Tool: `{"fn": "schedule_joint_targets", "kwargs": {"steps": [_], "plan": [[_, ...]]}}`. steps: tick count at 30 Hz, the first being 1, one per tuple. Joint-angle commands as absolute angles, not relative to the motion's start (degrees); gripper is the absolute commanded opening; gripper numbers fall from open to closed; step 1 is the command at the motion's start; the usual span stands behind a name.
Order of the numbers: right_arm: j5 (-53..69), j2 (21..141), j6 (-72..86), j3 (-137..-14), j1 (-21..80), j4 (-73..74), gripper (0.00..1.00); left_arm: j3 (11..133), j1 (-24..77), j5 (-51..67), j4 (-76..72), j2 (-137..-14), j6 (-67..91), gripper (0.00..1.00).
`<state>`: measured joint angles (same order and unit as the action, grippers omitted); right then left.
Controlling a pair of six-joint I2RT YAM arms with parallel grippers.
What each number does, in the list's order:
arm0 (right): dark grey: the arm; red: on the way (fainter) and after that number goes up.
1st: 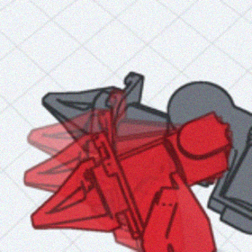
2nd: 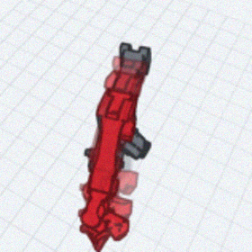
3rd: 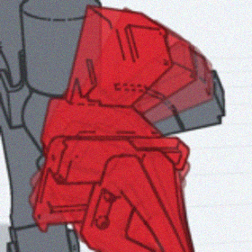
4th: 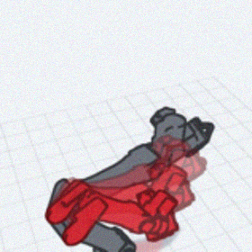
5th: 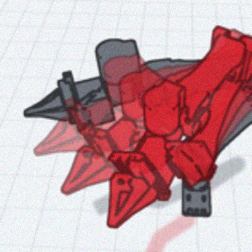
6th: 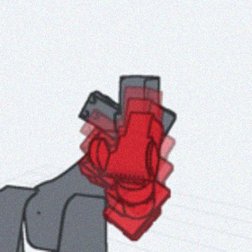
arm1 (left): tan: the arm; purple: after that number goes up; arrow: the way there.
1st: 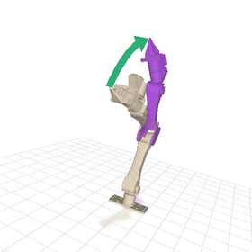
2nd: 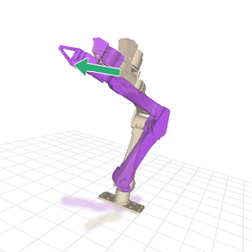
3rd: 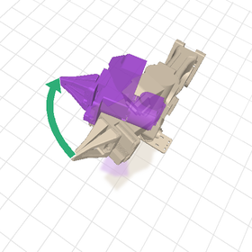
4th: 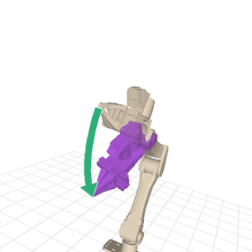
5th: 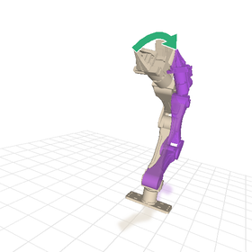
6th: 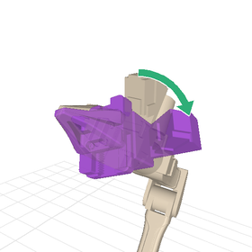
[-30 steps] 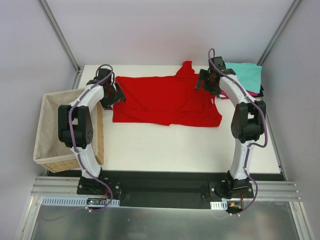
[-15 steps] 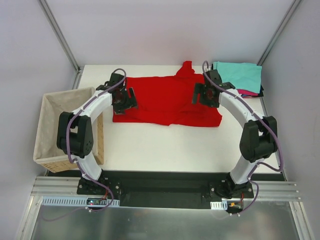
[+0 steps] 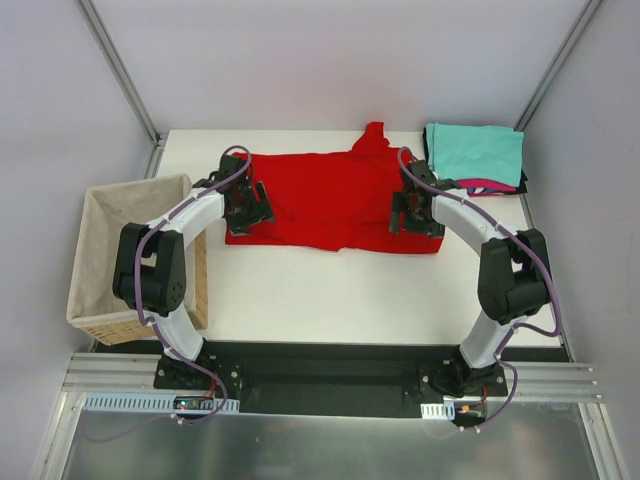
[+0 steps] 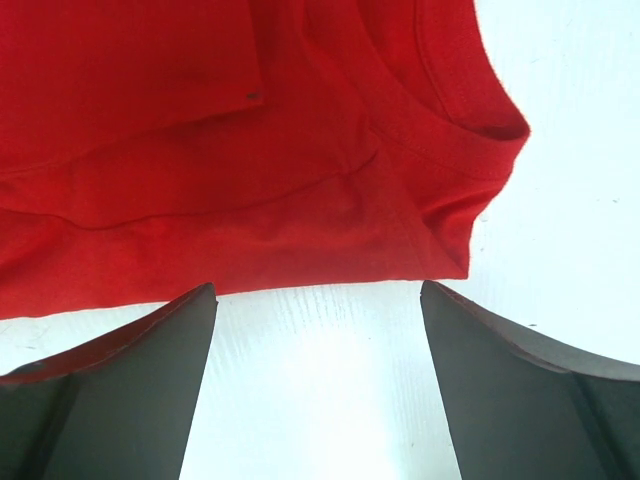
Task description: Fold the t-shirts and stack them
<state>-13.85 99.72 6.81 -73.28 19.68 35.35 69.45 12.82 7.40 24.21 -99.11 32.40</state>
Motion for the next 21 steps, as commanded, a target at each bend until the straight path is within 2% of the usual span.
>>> {"fn": "schedule_joint_targets", "kwargs": {"steps": [1, 8, 21], "plan": [[-17.0, 98.4, 6.2, -74.3, 20.0, 37.3, 0.87, 68.5, 13.4, 7.0, 18.6, -97.8, 33.1, 0.71], [-17.0, 96.3, 5.8, -73.8, 19.9, 37.4, 0.87, 66.5, 13.4, 1.6, 17.5, -98.3, 34.3, 0.71], [-16.3, 95.7, 5.8, -73.7, 20.1, 37.4, 0.88, 63.5, 9.5, 1.9, 16.3, -100.0, 37.1, 0.70]]}}
